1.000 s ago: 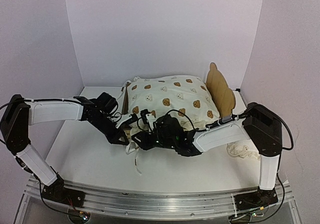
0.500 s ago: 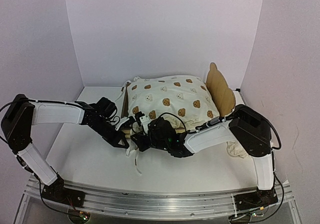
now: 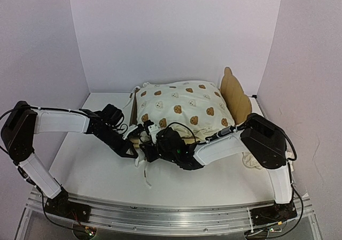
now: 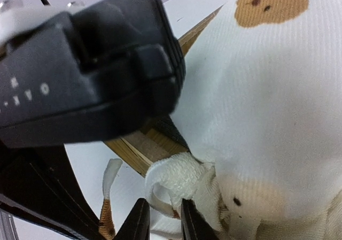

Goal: Set up the pet bed

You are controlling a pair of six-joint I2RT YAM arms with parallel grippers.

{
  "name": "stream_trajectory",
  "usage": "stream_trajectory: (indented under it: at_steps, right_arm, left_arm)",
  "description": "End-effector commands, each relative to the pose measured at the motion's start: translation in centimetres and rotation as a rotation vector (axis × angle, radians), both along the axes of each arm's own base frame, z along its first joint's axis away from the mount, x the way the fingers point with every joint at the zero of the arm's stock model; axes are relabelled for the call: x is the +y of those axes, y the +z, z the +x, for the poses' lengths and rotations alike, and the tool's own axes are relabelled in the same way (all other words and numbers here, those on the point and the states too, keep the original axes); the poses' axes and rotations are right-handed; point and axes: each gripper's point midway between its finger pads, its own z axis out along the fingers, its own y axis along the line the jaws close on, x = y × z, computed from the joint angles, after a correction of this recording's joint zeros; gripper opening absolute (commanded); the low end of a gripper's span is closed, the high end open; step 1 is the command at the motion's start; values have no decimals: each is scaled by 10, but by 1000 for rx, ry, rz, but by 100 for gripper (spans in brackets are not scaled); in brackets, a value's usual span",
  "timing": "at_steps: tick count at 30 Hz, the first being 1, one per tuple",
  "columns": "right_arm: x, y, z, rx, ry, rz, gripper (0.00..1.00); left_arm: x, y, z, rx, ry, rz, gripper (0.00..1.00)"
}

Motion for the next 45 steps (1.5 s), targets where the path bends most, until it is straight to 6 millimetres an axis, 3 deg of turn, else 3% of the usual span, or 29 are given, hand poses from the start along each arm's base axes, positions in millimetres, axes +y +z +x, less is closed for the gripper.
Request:
stream_trajectory:
  at_steps: [1, 8, 16, 20, 25, 29, 31, 35, 42, 45]
  right_arm:
    - [4, 8, 15, -59, -56, 7, 22]
    - [5, 18, 6, -44, -6, 31, 0]
    - [2, 51, -29, 21, 165, 121, 0]
    - [5, 64, -46, 79, 259, 180, 0]
    - [-3, 69, -51, 135, 297, 214, 0]
    - [-19, 57, -42, 178, 228, 206, 0]
    - [-23, 49, -34, 193, 190, 200, 2]
    - [-17, 40, -32, 208, 198, 195, 15]
    - [-12, 20, -30, 263, 177, 171, 24]
    - [-12, 12, -34, 317, 158, 180, 33]
  left_arm:
    - [-6, 16, 1, -41, -27, -64, 0]
    - [-4, 16, 3, -65, -32, -50, 0]
    - [1, 23, 5, -124, -117, 6, 0]
    - [-14, 40, -5, -94, -158, -114, 0]
    - [-30, 53, 13, -88, -103, -199, 0]
    - [-26, 61, 20, -73, -55, -231, 0]
    - [-22, 53, 17, -70, -52, -211, 0]
    - [-6, 25, 32, -125, 11, -76, 0]
    - [-3, 21, 41, -188, 55, -78, 0]
    - [0, 13, 41, -177, 86, -70, 0]
